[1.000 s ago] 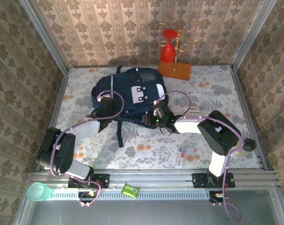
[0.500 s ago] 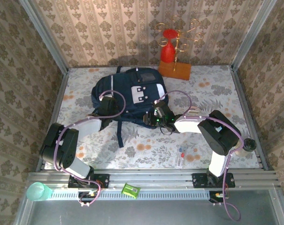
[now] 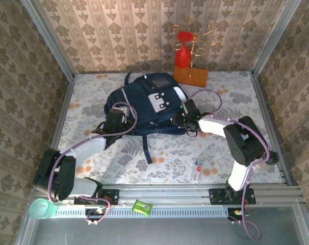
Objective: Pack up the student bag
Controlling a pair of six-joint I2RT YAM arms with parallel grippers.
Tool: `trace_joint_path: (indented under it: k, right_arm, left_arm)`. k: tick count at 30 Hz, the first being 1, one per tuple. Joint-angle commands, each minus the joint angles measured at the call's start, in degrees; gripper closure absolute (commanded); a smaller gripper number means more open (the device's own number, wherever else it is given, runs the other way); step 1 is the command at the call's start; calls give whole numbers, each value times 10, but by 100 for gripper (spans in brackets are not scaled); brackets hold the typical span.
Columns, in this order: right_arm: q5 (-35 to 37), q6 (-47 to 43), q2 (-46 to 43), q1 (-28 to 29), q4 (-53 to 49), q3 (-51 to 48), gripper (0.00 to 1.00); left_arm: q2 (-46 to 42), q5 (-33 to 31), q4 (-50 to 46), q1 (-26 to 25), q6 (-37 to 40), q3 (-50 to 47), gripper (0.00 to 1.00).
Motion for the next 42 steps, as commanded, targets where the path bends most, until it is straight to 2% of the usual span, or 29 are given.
trace_joint_path:
  k: [1, 2, 7, 10, 14, 21, 26, 29, 34, 37, 38, 42]
  right_arm:
    - [-2, -44, -62, 3, -65, 8, 44]
    - [-11, -43, -81, 12, -67, -2, 42]
    - [-46, 28, -152, 78, -33, -75, 33]
    - [-73, 113, -142, 117, 41, -111, 28]
    - [-72, 200, -98, 144, 139, -133, 20]
    - [-94, 289, -22, 153, 294, -136, 19]
    - [-81, 304, 0, 153, 313, -134, 23]
    - [-59, 316, 14, 152, 302, -126, 33]
    - [-3, 312, 2, 146, 296, -149, 80]
    - [7, 296, -26, 139, 278, -167, 96]
    - [10, 289, -36, 137, 270, -173, 100]
    - [15, 251, -88, 116, 226, -200, 100]
  left_arm:
    - [-24, 1, -26, 6, 8, -4, 100]
    - [-28, 1, -29, -11, 8, -2, 100]
    - [-44, 8, -26, -22, 9, -12, 100]
    - [-56, 24, -23, -24, 2, -19, 100]
    - [-71, 37, -22, -30, -4, -23, 100]
    - [-79, 35, -22, -50, -6, -39, 100]
    - [-81, 23, -22, -64, -4, -45, 100]
    - [-83, 12, -27, -72, 1, -45, 100]
    - [-90, -40, -68, -76, 30, -43, 100]
    - [-101, -76, -101, -74, 54, -41, 100]
    - [-105, -88, -112, -73, 61, -40, 100]
    - [-125, -124, -146, -59, 83, -37, 100]
